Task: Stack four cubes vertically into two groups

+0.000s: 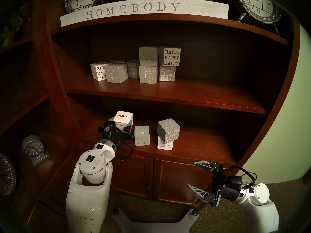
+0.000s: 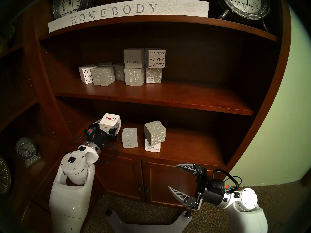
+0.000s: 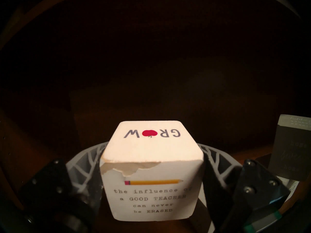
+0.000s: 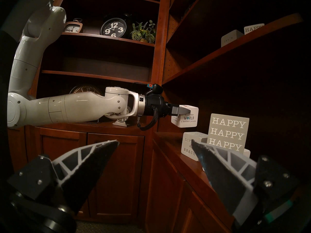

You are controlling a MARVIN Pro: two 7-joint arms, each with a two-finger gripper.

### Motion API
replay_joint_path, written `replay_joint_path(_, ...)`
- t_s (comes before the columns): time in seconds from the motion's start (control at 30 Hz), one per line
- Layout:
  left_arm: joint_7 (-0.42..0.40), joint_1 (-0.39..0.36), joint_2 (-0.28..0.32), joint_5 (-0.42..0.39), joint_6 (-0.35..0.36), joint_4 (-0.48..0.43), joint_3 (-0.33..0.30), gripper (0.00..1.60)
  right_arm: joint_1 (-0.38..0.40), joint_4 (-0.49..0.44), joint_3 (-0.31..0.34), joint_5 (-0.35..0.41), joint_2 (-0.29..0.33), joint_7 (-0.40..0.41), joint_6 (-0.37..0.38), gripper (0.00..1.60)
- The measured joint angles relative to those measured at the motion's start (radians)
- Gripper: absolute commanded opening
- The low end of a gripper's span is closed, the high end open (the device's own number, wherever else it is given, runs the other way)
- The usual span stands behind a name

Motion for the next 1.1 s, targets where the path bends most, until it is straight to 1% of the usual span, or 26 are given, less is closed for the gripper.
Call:
replay_joint_path(0.23, 0.050, -0.001, -0.008, 0.025, 0.011, -0.012, 0.060, 0.00, 0.001, 0.000, 0.001, -0.001, -0.002, 0.002, 0.001, 1.60)
replay_joint_path(0.37, 0.108, -0.009, -0.008, 0.045, 0.014, -0.006, 0.110, 0.00, 0.001, 0.000, 0.002, -0.002, -0.004, 0.003, 0.002, 1.60)
replay_joint_path(0.47, 0.169, -0.021, -0.007, 0.064, 0.022, 0.008, 0.150, 0.00, 0.001, 0.000, 0.003, -0.003, -0.005, 0.004, 0.002, 1.60)
replay_joint_path(0.57, 0.219, -0.034, -0.007, 0.071, 0.031, 0.025, 0.175, 0.00, 0.001, 0.000, 0.004, -0.003, -0.006, 0.005, 0.003, 1.60)
replay_joint_path(0.8, 0.350, -0.064, -0.003, 0.064, 0.049, 0.079, 0.230, 0.00, 0.002, 0.000, 0.006, -0.004, -0.009, 0.007, 0.005, 1.60)
replay_joint_path(1.1, 0.457, -0.097, 0.004, 0.023, 0.053, 0.103, 0.290, 0.00, 0.003, 0.000, 0.008, -0.006, -0.012, 0.011, 0.006, 1.60)
